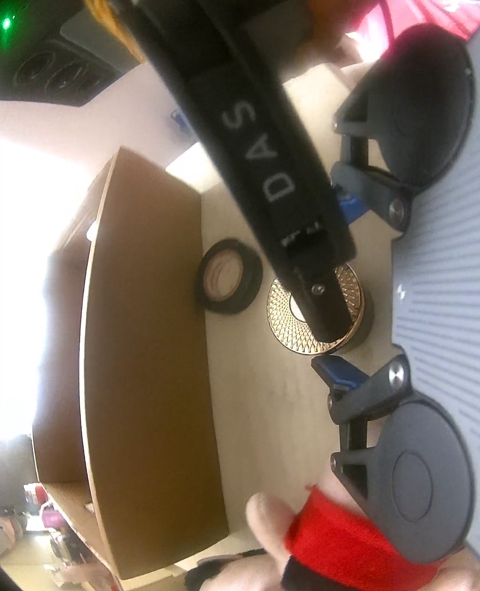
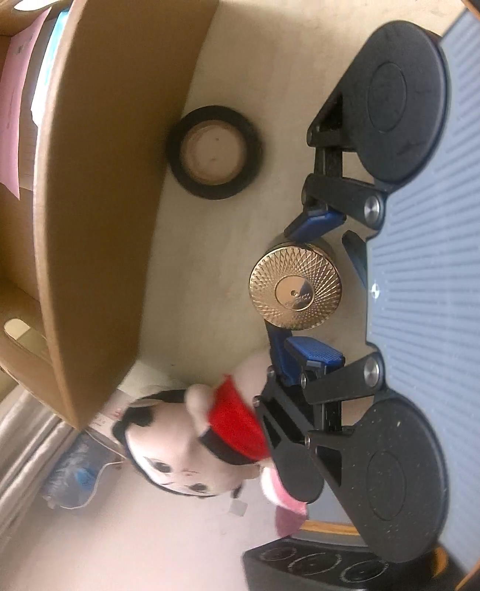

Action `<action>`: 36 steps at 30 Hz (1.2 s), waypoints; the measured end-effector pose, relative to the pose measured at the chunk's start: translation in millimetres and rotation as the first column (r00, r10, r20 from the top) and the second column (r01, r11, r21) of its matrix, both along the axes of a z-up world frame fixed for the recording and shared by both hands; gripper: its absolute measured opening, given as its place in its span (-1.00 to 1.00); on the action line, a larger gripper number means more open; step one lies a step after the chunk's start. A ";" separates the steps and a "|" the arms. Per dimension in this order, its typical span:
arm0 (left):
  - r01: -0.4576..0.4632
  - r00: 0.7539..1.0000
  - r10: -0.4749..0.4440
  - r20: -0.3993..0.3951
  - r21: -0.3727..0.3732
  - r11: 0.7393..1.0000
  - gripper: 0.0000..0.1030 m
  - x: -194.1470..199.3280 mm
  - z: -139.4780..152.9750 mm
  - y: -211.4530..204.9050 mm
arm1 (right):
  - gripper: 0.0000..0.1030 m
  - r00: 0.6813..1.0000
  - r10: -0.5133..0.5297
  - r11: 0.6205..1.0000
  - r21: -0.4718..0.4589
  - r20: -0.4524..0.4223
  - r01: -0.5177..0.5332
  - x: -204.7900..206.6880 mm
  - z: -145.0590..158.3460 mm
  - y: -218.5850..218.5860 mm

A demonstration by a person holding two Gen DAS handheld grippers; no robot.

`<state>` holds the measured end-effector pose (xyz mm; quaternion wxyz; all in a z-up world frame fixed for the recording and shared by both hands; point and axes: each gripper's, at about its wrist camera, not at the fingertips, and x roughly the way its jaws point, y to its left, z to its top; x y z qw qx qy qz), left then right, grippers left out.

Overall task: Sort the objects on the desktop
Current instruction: 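Close the right gripper around the gold-lidded jar on the table, then lift the gold jar with the right gripper toward the box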

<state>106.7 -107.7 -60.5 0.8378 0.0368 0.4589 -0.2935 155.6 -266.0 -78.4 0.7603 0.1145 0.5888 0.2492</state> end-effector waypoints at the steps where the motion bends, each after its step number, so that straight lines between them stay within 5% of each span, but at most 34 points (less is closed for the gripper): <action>1: 0.006 1.000 -0.006 0.011 -0.005 1.000 0.44 -3.5 -1.1 1.4 | 0.12 1.000 0.004 1.000 -0.003 0.002 -0.004 -3.4 0.3 -0.8; 25: 0.055 0.992 -0.052 0.114 -0.022 0.998 0.30 -13.2 -30.6 21.2 | 0.16 0.980 0.180 0.962 -0.223 0.083 -0.158 -10.3 4.4 40.2; 36: 0.043 0.990 -0.037 0.133 -0.041 0.998 0.23 -7.8 -35.8 32.1 | 0.17 0.986 0.154 0.966 -0.222 0.067 -0.136 -2.8 -1.7 43.3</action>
